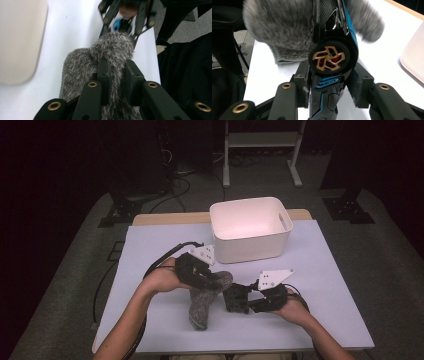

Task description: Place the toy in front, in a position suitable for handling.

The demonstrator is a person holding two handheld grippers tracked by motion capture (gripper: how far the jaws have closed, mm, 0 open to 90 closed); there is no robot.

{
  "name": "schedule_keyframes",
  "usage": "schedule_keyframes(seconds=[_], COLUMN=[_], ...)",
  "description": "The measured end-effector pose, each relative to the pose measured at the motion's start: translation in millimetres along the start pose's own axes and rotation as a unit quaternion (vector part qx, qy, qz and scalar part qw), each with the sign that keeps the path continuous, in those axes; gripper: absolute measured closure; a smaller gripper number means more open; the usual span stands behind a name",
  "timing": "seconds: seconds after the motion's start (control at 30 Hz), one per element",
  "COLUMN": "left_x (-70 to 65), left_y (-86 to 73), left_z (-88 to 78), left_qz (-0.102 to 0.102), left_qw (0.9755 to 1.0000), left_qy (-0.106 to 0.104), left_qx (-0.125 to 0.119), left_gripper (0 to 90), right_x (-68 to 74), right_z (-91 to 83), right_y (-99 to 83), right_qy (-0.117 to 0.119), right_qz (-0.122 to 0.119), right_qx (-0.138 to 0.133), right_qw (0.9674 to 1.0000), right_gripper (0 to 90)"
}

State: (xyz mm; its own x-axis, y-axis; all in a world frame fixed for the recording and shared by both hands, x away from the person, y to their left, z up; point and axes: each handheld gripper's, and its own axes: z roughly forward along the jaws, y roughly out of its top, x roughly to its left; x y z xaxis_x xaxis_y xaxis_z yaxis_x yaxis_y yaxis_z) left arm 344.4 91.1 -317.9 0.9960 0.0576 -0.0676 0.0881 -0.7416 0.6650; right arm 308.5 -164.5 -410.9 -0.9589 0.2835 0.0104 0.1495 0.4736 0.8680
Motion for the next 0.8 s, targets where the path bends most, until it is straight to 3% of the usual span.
schedule_keyframes(seconds=[0.1, 0.23, 0.37, 0.53, 0.67, 0.8], left_x=[4.2, 5.2, 2.4, -1.4, -1.3, -2.4], left_y=[-8.8, -13.2, -12.5, -12.6, -15.5, -10.7], left_z=[1.0, -1.3, -8.6, -15.8, -14.9, -6.0], left_qz=[-0.014, -0.018, -0.013, -0.009, -0.013, -0.005], left_qw=[0.9991, 0.9984, 0.9983, 0.9991, 0.9989, 0.9993], left_qy=[-0.021, -0.025, -0.024, -0.010, -0.010, -0.012], left_qx=[-0.036, -0.047, -0.051, -0.039, -0.043, -0.036], left_gripper=[76.6, 76.7, 76.7, 76.7, 76.7, 76.7], right_x=[0.0, 0.0, 2.3, 6.4, 6.4, 8.8], right_z=[0.6, 3.4, 12.4, 22.9, 26.5, 19.4], right_y=[1.2, 4.5, 12.8, 29.6, 35.5, 40.6], right_qy=[-0.004, -0.004, -0.002, 0.004, 0.006, -0.008], right_qz=[0.000, 0.005, 0.000, -0.017, -0.030, -0.045], right_qx=[0.002, 0.001, 0.000, -0.009, 0.006, 0.044], right_qw=[1.0000, 1.0000, 1.0000, 0.9998, 0.9995, 0.9980], right_gripper=[55.8, 55.9, 56.3, 57.9, 57.7, 56.4])
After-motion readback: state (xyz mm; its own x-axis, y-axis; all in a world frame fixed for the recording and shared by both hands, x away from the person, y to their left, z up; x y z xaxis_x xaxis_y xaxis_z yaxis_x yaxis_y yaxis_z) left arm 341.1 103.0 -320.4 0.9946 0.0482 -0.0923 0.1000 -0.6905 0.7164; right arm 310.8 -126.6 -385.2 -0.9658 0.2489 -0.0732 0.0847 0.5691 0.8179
